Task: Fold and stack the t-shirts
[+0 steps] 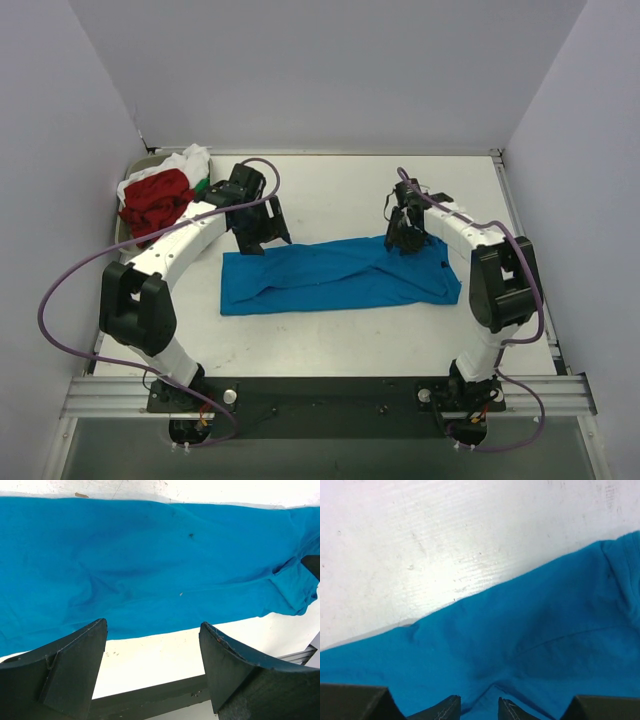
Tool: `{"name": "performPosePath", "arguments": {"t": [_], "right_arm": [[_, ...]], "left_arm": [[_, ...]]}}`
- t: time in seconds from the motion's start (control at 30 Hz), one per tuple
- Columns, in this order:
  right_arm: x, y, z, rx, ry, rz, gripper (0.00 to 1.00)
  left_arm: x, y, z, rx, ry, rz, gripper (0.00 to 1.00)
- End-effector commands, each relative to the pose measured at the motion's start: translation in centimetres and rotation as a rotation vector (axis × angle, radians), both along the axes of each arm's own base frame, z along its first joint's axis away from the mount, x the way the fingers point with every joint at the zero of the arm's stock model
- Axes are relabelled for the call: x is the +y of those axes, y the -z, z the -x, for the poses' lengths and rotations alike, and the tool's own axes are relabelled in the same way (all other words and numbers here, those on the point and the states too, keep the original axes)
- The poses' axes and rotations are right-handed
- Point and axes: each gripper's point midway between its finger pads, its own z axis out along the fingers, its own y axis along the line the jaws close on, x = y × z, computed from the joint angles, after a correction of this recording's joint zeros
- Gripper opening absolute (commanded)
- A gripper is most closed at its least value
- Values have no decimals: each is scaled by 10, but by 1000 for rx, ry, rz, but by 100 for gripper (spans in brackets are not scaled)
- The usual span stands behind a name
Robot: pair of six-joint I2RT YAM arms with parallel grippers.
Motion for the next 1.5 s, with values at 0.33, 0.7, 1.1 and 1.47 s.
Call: {"name": "performPosePath", "arguments": {"t": [0.33, 0.7, 1.1, 1.47], "right_arm": [[-7, 19, 5, 40, 23, 23, 35], [-20, 15, 14, 26, 36, 75, 32], [-23, 7, 19, 10, 40, 99, 8], [21, -15, 53, -41, -87, 203, 0]], "left_arm": [[5, -9, 1, -35, 5, 3, 84], [4, -3, 3, -27, 4, 8, 84], [3, 1, 3, -21, 3, 14, 84], [0, 3, 8, -20, 13, 16, 84]]}}
